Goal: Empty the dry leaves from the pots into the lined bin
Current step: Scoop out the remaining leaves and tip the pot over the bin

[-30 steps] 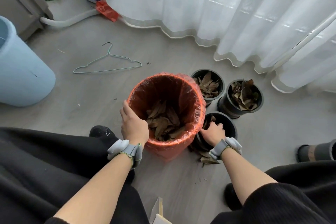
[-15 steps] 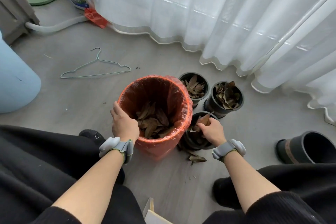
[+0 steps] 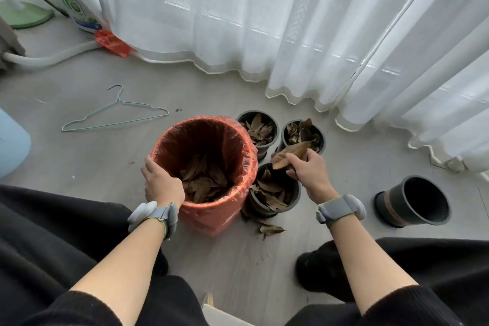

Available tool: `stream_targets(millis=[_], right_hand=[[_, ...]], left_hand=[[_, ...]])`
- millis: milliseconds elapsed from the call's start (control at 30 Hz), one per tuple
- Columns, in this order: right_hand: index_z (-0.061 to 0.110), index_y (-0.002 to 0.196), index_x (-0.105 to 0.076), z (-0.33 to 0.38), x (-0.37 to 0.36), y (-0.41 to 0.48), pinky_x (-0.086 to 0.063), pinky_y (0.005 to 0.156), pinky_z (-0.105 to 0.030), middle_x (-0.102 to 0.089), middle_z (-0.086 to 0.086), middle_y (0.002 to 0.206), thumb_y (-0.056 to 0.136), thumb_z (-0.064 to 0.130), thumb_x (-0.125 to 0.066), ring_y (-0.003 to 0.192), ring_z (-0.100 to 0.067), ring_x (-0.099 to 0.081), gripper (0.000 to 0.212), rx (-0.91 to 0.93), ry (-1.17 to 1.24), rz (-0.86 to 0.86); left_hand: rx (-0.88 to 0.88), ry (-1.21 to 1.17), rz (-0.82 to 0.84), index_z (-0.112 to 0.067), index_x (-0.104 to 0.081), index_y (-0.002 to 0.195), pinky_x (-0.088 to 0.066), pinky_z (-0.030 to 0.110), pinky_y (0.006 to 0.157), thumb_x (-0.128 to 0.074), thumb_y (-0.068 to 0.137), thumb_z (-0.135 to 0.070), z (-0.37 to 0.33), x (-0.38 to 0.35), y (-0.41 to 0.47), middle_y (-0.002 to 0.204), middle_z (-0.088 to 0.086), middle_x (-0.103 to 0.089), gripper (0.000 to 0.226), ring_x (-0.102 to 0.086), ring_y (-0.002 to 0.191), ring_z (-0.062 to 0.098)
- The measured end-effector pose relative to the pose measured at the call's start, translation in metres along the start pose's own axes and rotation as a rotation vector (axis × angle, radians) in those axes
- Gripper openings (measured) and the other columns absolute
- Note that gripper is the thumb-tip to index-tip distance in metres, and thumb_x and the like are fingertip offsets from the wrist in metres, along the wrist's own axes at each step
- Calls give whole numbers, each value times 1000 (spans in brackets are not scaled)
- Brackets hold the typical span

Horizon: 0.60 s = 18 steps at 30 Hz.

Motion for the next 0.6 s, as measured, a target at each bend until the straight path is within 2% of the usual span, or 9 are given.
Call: stream_targets(millis=[167, 267, 300, 367, 433, 500, 600], right_hand=[[12, 97, -65, 66, -47, -24, -59, 65, -26, -75, -4, 91, 90, 17, -67, 83, -18, -74, 9, 185, 63, 146], [10, 98, -63, 80, -88, -39, -57, 61, -20, -76, 4, 82, 92, 13, -64, 78, -11, -74, 7, 240, 50, 282], [8, 104, -60, 80, -103, -44, -57, 63, -22, -76, 3, 84, 93, 13, -62, 80, -11, -74, 12, 230, 59, 337], [7, 122, -55, 74, -129, -50, -59, 80, -32, -75, -4, 100, 93, 20, -63, 96, -17, -72, 32, 207, 5, 426], [15, 129, -55, 69, -142, -50, -55, 90, -29, -69, -1, 112, 91, 32, -67, 105, -12, -66, 43, 221, -108, 485], [18, 126, -58, 66, -136, -38, -53, 87, -20, -68, 5, 112, 90, 37, -66, 103, -6, -65, 41, 219, -114, 476], [16, 116, -63, 59, -90, -1, -52, 87, -24, -69, 4, 107, 94, 34, -61, 102, -12, -65, 28, 235, -195, 257]], left_hand=[[-4, -3, 11, -12, -20, 148, -40, 53, 95, -42, 79, 11, -1, -2, -1, 145, 16, -32, 76, -49, 114, 50], [-8, 4, 21, -12, -18, 149, -40, 52, 95, -42, 79, 10, -1, -2, -2, 146, 15, -31, 77, -48, 116, 48], [-10, 10, 25, -12, -17, 149, -40, 52, 94, -43, 80, 10, -2, -2, -1, 146, 15, -31, 77, -48, 116, 48], [-12, 35, 35, -12, -16, 149, -40, 51, 94, -43, 80, 9, -2, -2, -1, 146, 15, -30, 78, -48, 117, 47], [-9, 50, 41, -13, -15, 149, -40, 50, 94, -44, 80, 8, -2, -2, 0, 145, 14, -30, 78, -48, 117, 46], [-8, 49, 42, -14, -15, 149, -41, 50, 93, -43, 80, 8, -2, -2, 0, 145, 14, -31, 78, -48, 117, 46], [-13, 48, 38, -14, -16, 150, -41, 49, 92, -43, 80, 8, -3, -2, 0, 146, 13, -31, 78, -49, 116, 45]])
Point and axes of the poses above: each hand's wrist, its own y-axis towards the middle knuckle, its own x-axis out of the back of the hand, z = x × y, the point moved 10 cm from there along y, towards the middle knuckle
